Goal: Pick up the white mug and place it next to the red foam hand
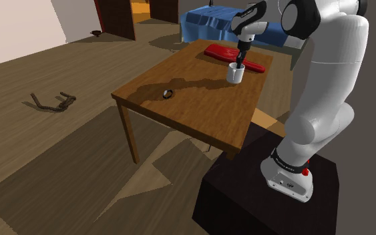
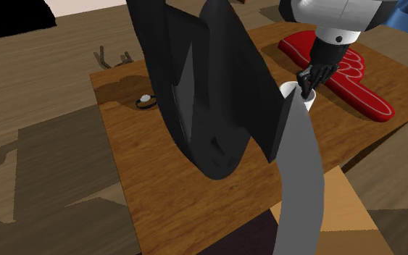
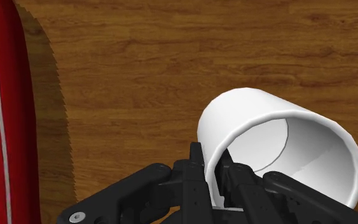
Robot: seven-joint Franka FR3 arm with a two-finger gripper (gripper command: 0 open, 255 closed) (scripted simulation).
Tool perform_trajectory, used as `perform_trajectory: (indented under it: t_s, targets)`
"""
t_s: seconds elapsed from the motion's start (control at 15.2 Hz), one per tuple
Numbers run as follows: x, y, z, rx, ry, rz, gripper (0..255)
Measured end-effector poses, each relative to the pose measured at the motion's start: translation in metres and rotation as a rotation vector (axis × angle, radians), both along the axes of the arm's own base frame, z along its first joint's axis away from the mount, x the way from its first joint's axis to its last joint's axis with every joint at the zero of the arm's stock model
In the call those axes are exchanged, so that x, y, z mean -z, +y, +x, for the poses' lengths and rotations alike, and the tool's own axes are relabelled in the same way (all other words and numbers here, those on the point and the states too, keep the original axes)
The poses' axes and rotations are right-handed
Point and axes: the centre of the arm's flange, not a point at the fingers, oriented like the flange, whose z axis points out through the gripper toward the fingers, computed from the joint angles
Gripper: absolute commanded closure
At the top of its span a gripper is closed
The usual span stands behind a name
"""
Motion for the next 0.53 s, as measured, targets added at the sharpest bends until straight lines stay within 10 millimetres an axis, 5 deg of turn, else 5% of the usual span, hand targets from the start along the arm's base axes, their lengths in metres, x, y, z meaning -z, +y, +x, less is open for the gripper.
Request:
perform_trajectory:
  t_s: [0.4, 0.46, 0.53]
  targets:
    - [0.0021, -0.0002, 0.0002, 0.000, 0.000, 0.000, 255]
    - [0.0022, -0.0002, 0.0002, 0.000, 0.000, 0.000, 0]
    - [0.0021, -0.0002, 0.0002, 0.000, -0.001, 0.000, 0]
